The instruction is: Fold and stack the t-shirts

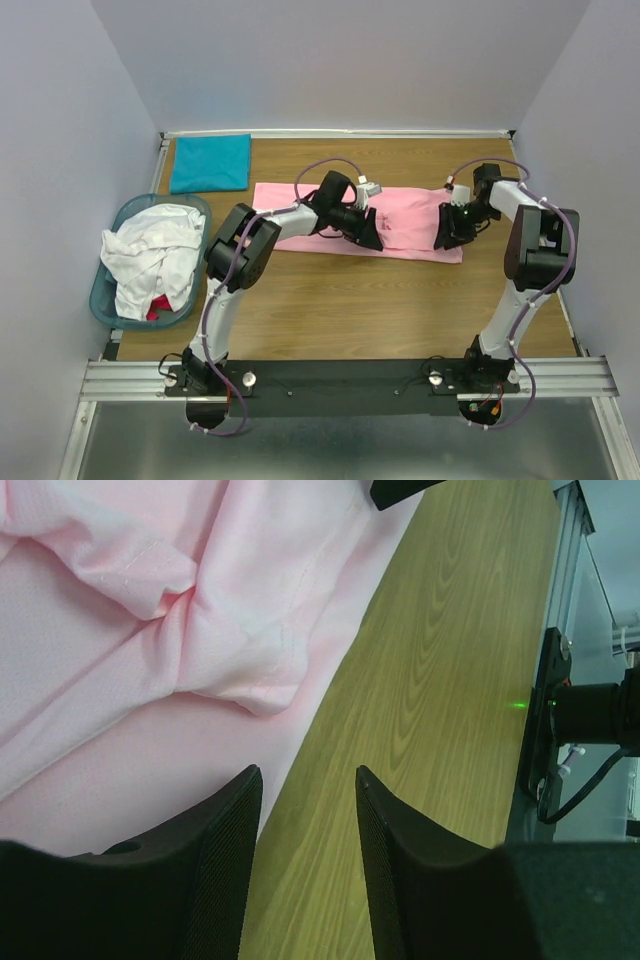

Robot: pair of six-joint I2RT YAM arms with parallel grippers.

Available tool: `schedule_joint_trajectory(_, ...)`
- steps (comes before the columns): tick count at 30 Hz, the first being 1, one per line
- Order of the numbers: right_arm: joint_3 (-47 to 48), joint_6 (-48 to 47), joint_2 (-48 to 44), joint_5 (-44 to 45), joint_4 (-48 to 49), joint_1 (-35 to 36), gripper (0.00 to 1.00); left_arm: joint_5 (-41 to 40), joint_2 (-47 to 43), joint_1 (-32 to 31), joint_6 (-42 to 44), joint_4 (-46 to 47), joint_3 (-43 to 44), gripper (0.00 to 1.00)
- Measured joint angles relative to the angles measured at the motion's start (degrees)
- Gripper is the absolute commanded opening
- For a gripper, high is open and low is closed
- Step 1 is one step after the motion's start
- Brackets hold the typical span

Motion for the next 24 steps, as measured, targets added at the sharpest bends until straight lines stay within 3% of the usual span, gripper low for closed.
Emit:
schedule_joint_trajectory(17,1.0,1.0,1.8,-2.8,-0.1,-0.3,0.42,0.3,4.7,-1.2,-4.9,4.6,2.9,0.51)
schedule_joint_trajectory(20,1.2,1.0,1.9,-3.0,-0.1,-0.3,0.38,0.4,5.0,-1.2,-5.3,4.9,2.9,0.48)
schedule_joint_trajectory(24,1.6,1.4,1.9,-3.9,-0.1,-0.3,0.3,0.4,5.6,-1.2,-5.9,5.3,3.1,0.33)
